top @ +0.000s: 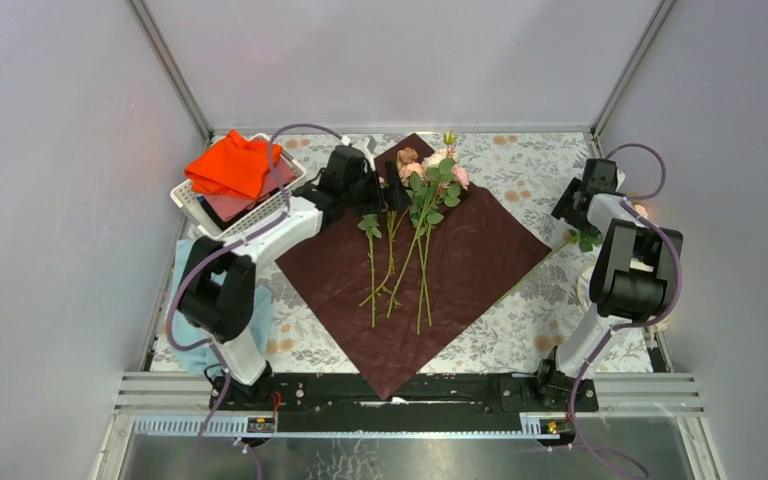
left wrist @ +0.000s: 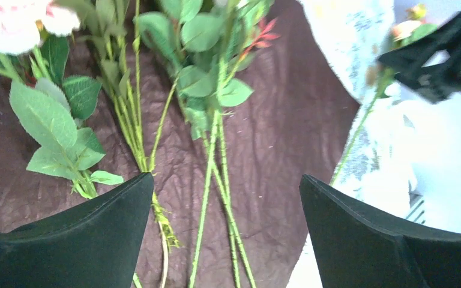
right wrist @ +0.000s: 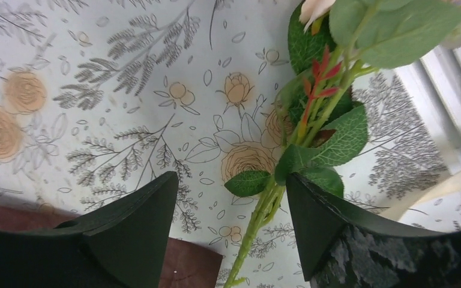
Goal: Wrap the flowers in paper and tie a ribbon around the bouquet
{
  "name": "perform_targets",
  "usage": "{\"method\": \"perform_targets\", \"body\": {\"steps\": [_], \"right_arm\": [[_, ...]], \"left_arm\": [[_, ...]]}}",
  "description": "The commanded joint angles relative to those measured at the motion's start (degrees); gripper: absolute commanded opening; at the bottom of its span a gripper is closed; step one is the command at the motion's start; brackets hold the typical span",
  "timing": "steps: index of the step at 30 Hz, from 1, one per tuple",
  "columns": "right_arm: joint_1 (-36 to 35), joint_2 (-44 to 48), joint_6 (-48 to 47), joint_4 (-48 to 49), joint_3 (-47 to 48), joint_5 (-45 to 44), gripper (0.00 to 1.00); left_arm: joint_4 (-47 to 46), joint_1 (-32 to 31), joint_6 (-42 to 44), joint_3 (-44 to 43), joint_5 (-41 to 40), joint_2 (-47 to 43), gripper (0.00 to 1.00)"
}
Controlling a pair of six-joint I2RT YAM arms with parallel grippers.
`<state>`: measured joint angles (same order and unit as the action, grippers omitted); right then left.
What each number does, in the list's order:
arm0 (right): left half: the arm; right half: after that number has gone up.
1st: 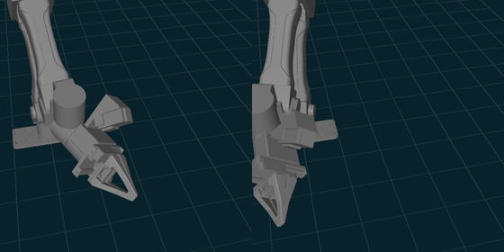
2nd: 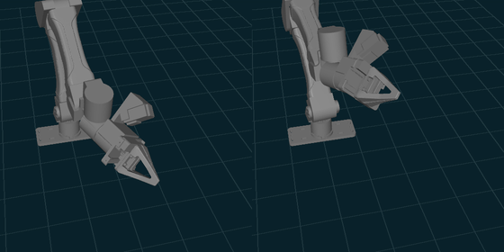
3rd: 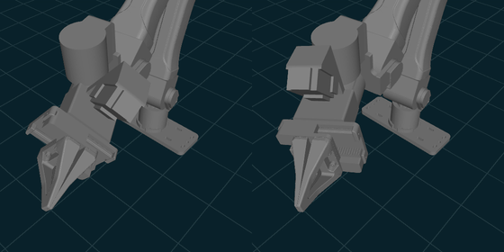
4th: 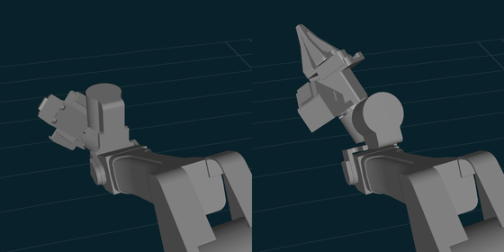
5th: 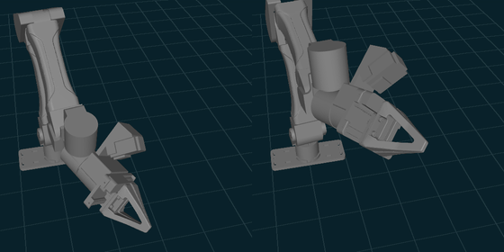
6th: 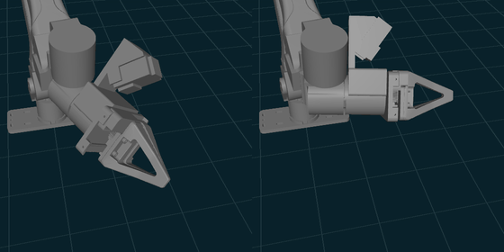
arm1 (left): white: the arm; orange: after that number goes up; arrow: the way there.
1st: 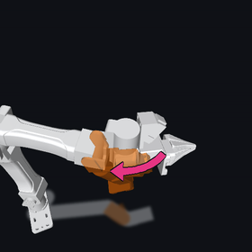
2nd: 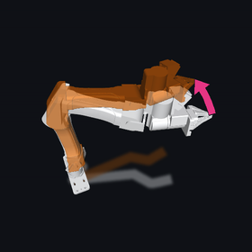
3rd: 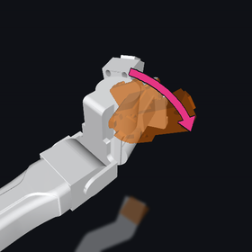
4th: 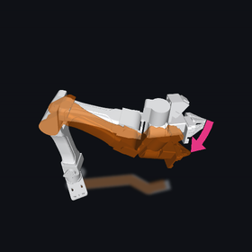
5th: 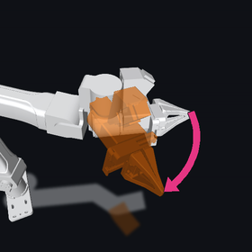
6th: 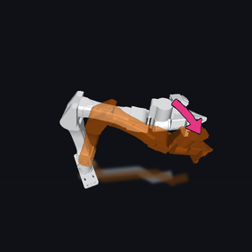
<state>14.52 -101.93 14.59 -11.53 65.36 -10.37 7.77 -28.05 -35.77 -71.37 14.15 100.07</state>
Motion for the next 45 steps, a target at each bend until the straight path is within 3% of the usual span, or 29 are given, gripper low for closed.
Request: {"method": "perform_targets", "body": {"steps": [1,5,9,11,17,20,22,30,33,37,39,43,45], "right_arm": [[0.07,-2.44,2.67,-1.53,1.6,0.93,0.74],[0.07,-4.81,2.11,-1.44,0.81,-0.1,0.72],[0.2,-7.2,1.58,-2.35,1.56,-0.03,0.62],[0.18,-7.12,0.95,-3.58,2.04,-0.11,0.61],[0.15,-1.7,-2.93,-7.44,3.57,-7.34,0.67],[0.15,1.59,-1.56,-6.69,3.29,-6.46,0.85],[0.15,2.89,-0.13,-5.84,2.47,-5.48,0.92],[0.24,-4.69,2.65,-2.5,0.77,0.98,0.9],[0.33,-6.85,2.76,-2.12,0.82,1.65,0.74],[0.5,-6.6,0.8,-2.51,2.04,-2.48,0.36],[0.51,-5.74,-1.04,-4.14,4.82,-4.91,0.23],[0.44,-2.75,-4.69,-8.23,12.72,-7.52,0.03],[-0.26,-1.0,-6.27,-10.44,17.14,-8.98,0.0]], "left_arm": [[7.69,1.29,3.79,-4.24,1.56,-6.34,0.99],[7.73,5.82,8.16,-1.92,5.01,-11.72,0.99],[9.6,11.85,11.81,0.48,7.86,-14.83,0.99],[10.32,14.33,12.7,2.13,9.48,-15.85,0.99],[10.41,17.6,14.81,6.21,12.3,-18.2,0.99],[10.36,18.47,14.86,6.45,13.55,-18.33,0.99],[9.93,18.65,15.22,6.55,13.36,-18.44,0.99],[10.93,19.15,16.52,8.18,12.43,-17.8,0.99],[11.59,19.35,16.52,7.99,13.02,-17.4,0.99],[11.61,19.44,16.43,8.06,14.12,-17.04,0.99],[11.54,19.51,16.51,8.17,14.37,-16.7,0.99],[11.19,19.45,16.61,9.11,14.86,-16.17,0.99],[10.75,19.44,16.92,9.96,14.87,-15.85,0.99]]}}
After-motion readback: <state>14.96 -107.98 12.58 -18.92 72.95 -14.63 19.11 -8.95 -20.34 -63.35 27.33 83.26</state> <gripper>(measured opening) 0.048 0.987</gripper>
